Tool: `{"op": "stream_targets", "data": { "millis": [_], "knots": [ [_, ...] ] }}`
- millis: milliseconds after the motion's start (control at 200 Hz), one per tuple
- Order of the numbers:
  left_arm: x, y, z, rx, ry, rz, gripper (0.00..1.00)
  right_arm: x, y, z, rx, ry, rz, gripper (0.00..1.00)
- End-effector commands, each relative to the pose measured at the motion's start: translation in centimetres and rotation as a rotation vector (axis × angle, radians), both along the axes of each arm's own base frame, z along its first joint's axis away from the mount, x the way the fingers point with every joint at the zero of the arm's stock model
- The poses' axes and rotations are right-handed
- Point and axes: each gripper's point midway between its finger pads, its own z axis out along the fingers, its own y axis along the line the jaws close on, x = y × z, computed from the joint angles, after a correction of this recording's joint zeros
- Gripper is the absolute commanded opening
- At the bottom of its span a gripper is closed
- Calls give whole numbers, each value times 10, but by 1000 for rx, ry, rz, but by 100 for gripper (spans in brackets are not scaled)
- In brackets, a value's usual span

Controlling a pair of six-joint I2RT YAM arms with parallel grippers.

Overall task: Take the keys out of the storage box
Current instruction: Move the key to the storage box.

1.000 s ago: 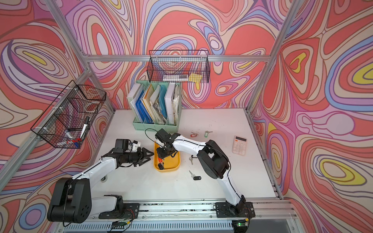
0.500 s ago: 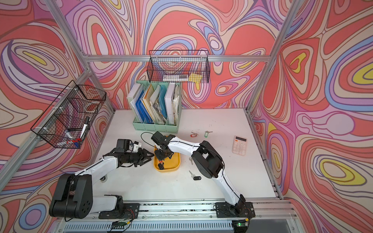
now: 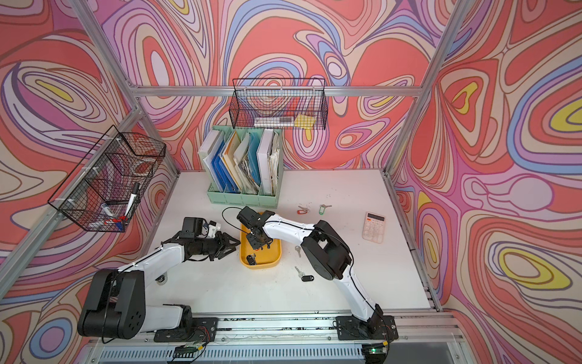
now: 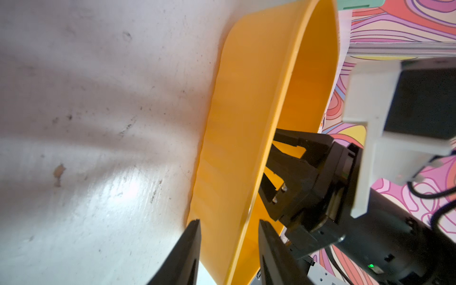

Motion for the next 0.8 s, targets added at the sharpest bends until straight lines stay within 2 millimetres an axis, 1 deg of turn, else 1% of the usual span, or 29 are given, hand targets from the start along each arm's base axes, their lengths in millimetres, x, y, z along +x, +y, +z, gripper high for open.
{"op": "stream_targets", "data": {
  "millis": [0, 140, 250, 416, 606, 796],
  "knots": [
    [-1, 0, -1, 20, -6, -13, 44, 2, -22, 14, -76, -25, -15, 33],
    [1, 1, 5, 26, -17, -14, 47, 5, -13, 35, -21, -42, -24, 35],
    [2, 2, 7, 33, -25, -11, 48, 8, -10, 39, -7, -44, -52, 36],
    [2, 2, 9, 33, -29, -12, 50, 13, -3, 30, 2, -34, -76, 36],
    [2, 2, 8, 36, -26, -11, 50, 21, 0, 21, -23, -39, -91, 36],
    [1, 2, 8, 36, -25, -12, 51, 20, -1, 9, -43, -20, -109, 35]
  ]
}}
